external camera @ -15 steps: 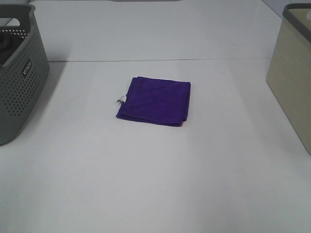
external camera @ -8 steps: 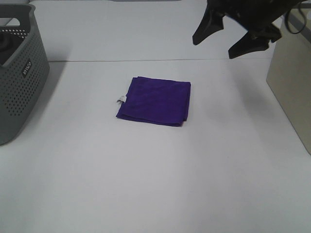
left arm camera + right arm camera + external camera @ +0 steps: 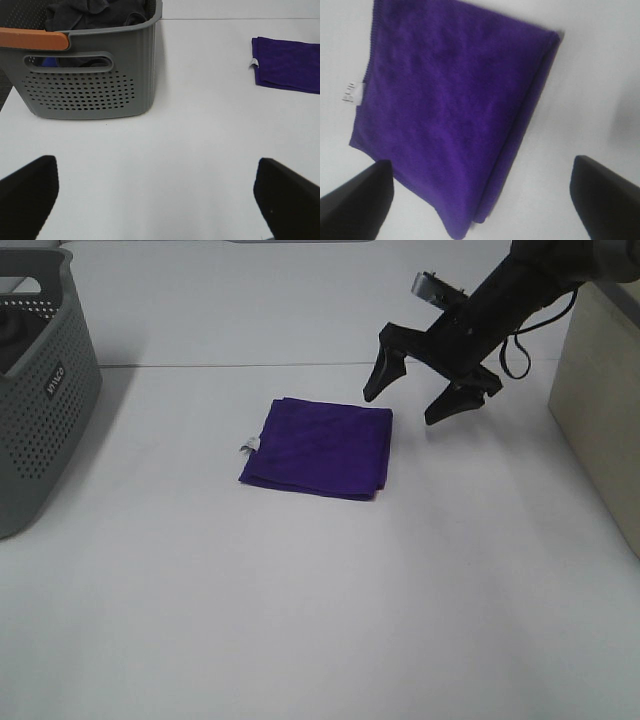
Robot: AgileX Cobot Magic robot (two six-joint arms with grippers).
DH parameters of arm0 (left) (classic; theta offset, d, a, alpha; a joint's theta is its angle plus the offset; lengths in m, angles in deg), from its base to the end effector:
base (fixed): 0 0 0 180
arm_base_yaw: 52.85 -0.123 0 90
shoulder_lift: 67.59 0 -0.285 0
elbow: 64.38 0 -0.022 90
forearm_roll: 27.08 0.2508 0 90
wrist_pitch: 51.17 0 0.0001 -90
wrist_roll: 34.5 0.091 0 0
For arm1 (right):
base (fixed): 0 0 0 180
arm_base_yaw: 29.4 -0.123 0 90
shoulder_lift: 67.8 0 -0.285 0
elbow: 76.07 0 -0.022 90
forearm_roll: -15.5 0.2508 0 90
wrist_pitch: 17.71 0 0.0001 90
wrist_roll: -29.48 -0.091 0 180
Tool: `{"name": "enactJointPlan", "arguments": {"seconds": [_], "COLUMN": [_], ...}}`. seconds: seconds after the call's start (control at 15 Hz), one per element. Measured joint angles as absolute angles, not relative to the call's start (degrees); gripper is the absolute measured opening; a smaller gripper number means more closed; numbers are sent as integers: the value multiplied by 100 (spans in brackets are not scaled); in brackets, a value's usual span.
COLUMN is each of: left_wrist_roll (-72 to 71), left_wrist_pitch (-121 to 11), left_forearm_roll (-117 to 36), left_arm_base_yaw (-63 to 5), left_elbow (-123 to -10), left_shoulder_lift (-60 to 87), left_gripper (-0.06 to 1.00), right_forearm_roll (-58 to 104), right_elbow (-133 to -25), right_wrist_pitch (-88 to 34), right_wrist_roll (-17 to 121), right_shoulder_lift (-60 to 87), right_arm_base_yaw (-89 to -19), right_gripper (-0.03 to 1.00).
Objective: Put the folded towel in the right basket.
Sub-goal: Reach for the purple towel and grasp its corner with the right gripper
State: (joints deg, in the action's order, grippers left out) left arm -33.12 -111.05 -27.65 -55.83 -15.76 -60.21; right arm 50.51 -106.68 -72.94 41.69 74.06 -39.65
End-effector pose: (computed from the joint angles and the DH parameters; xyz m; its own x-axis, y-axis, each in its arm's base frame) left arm -0.0051 -0.0011 0.2783 -0.4366 -0.0036 -0.8996 -0.0359 0.9993 0.0134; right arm 0.4765 0.1298 0.1527 -0.9685 -0.0262 -0.2476 -0.1493 0.8568 0.4935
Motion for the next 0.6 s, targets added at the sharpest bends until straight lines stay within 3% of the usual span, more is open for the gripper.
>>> {"name": "enactJointPlan", "arguments": {"seconds": [0.6], "left_wrist_roll": [-3312], "left_wrist_pitch": [-11105], "left_forearm_roll": [-2765], "left_arm_base_yaw": [-5583], "left_elbow": [-1576], "left_shoulder_lift": [-6021], "left_gripper": [99], "right_forearm_roll": [4730], "right_elbow": [-10743], "right_wrist_pitch": [-7300], "right_wrist_roll": [3876], "right_shoulder_lift": [7928], "right_arm_base_yaw": [-3965], "right_gripper": [91]}}
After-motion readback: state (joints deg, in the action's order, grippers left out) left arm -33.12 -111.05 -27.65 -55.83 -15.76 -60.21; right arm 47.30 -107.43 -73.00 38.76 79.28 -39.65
